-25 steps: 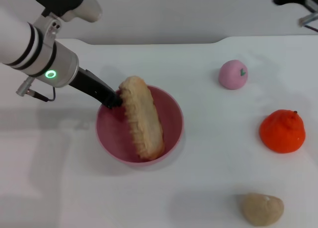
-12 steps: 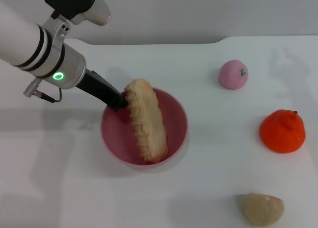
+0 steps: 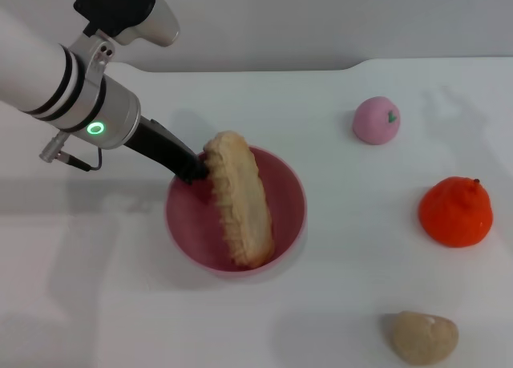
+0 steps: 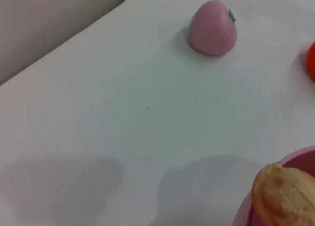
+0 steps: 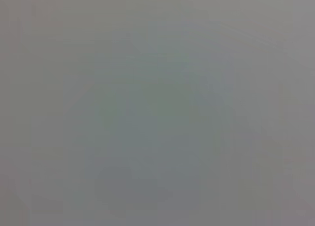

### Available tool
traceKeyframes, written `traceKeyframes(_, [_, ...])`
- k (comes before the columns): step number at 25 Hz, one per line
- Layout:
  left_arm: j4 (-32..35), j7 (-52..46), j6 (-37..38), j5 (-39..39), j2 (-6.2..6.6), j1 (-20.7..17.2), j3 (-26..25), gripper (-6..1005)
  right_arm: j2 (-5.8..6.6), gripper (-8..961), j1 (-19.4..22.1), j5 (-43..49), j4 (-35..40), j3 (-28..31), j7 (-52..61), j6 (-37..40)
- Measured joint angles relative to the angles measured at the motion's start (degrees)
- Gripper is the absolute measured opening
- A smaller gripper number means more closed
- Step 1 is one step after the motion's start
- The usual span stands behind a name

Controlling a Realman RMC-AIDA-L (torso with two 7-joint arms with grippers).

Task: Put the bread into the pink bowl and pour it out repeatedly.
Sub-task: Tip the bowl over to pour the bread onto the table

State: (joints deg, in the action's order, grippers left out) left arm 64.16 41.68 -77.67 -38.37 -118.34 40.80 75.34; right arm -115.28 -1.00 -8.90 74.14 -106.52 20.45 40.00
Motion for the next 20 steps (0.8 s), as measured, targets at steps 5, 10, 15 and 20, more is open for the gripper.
traceKeyframes(5, [0.04,-0.02,0.4,-0.04,-0.04,0.17,0.51,89,-0.57,317,-1.24,22.45,-11.47,8.87,21.61,22.81])
traceKeyframes(10, [0.08,-0.01,1.03,-0.04,-0.09,0.74,1.65,89,-2.9,317,1.58,27.88,-12.42,15.04,21.54,27.37])
traceKeyframes(15, [0.19,-0.92,2.17,-0.04,-0.14,1.75,4.91,90,-3.63,317,3.89,28.23,-13.17,19.63,20.16,28.29])
traceKeyframes(20, [0.25,-1.73,4.58,-0.04,-0.21,2.56,7.94,90,-3.75,317,4.53,28.08,-16.52,24.62,19.82,31.17])
